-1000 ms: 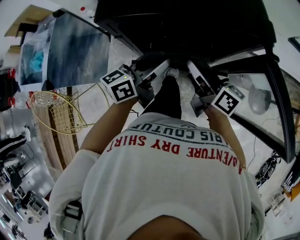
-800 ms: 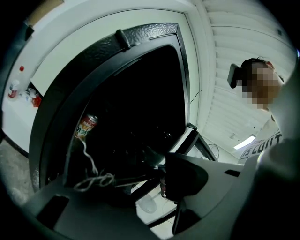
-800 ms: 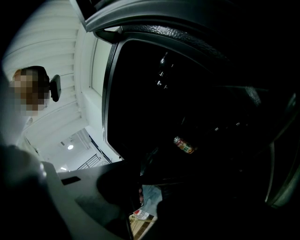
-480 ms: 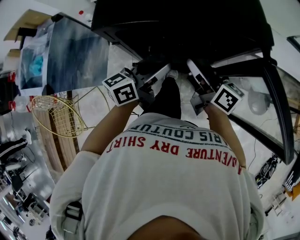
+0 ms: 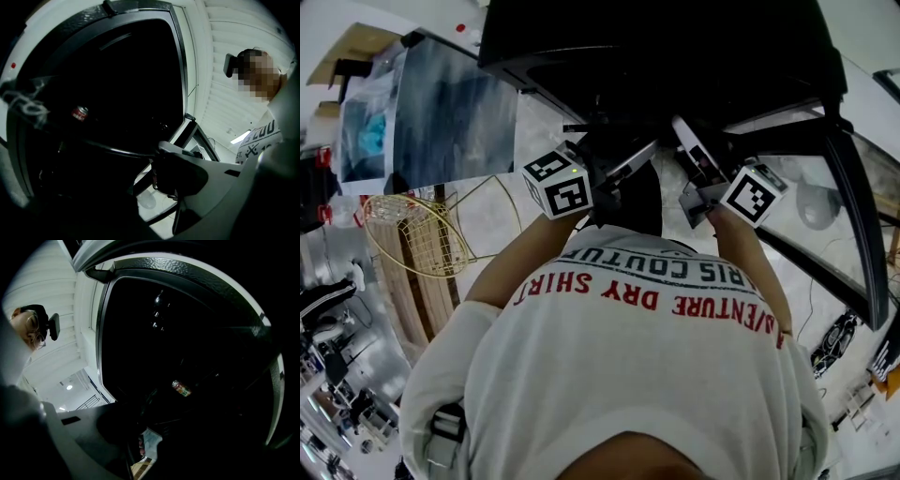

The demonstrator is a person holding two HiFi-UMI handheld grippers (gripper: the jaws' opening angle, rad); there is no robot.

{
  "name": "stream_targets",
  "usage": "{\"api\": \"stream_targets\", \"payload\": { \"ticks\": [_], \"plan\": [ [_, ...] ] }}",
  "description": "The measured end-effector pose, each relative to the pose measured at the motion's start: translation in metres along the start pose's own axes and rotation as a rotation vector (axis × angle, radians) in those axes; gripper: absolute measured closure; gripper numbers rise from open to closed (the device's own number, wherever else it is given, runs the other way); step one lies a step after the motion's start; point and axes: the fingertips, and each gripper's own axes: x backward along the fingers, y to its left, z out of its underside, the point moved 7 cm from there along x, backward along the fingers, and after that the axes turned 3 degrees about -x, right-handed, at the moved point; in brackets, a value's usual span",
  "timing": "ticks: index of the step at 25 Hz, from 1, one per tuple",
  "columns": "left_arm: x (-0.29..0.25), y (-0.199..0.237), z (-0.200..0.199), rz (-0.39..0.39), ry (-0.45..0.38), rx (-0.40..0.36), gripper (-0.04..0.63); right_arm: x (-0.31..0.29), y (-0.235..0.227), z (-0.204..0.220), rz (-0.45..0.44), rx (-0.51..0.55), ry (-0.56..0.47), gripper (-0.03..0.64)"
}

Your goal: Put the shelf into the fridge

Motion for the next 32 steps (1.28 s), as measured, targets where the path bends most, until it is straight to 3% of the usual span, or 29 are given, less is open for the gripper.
{"api": "stream_targets", "payload": {
  "ticks": [2,6,16,32],
  "plan": [
    [-0.005,-0.003,-0.001,0.008,0.002,-0.016,0.393,0.0,0.0,0.0,-0.001,0.0,-0.001,0.502],
    [-0.012,-0.005,-0.003,-0.003,-0.007,-0.033,0.471,0.0,-0.001,0.0,0.0,0.0,-0.005,0.502],
    [-0.014,-0.006,-0.006,-0.003,-0.022,-0.032,0.479,0.0,0.001,-0.004,-0.005,0.02,-0.017,0.499],
    [-0.017,-0.005,-0.009,-0.024,-0.045,-0.042,0.479,0.021,0.008,0.011,0.054,0.107,0.026,0.426]
  ]
}}
